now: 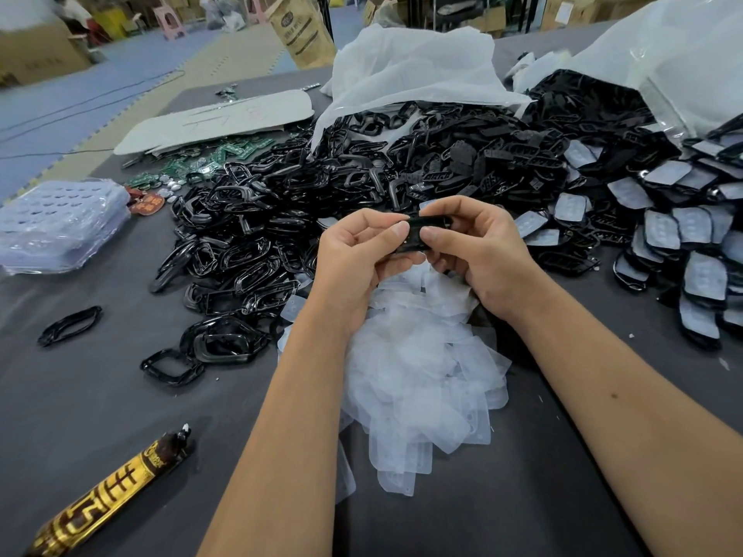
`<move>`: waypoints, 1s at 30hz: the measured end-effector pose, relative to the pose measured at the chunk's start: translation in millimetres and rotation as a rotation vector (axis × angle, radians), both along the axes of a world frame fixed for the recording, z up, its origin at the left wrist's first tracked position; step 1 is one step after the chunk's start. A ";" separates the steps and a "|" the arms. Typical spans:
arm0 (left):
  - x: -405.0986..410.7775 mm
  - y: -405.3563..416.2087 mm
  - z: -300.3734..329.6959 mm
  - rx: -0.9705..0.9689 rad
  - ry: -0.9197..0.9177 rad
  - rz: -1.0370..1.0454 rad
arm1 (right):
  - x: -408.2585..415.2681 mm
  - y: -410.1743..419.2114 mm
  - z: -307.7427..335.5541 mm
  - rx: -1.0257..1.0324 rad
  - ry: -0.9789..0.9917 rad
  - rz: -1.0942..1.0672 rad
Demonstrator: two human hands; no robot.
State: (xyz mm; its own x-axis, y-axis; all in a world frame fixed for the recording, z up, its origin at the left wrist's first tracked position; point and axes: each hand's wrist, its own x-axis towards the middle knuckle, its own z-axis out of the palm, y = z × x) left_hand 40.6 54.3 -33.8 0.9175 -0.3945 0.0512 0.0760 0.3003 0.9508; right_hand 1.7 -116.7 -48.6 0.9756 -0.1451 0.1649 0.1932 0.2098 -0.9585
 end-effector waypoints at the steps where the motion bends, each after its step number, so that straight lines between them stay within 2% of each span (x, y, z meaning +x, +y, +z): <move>1: -0.5 -0.4 -0.3 -0.005 -0.019 0.004 | 0.6 -0.6 -0.4 0.033 0.004 0.006; 9: -1.4 -1.8 -0.4 -0.031 -0.048 -0.017 | -0.7 -4.1 -0.2 0.121 -0.030 0.059; 15: 0.3 -2.1 -4.5 0.001 -0.015 0.034 | -1.5 2.5 -1.8 -0.066 -0.029 -0.083; 22: 3.3 -5.6 -10.8 0.087 -0.144 0.146 | 0.1 9.0 -5.8 -0.267 -0.083 -0.253; 30: 6.4 -5.4 -14.5 0.144 -0.224 0.201 | 1.3 9.8 -7.0 -0.275 -0.074 -0.283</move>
State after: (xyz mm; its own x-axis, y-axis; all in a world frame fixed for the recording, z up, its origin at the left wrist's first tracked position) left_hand 47.0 48.8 -48.3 0.9501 -0.2241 0.2169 -0.1866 0.1491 0.9711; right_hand 3.0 -106.9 -55.7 0.8876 -0.3470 0.3030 0.2768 -0.1241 -0.9529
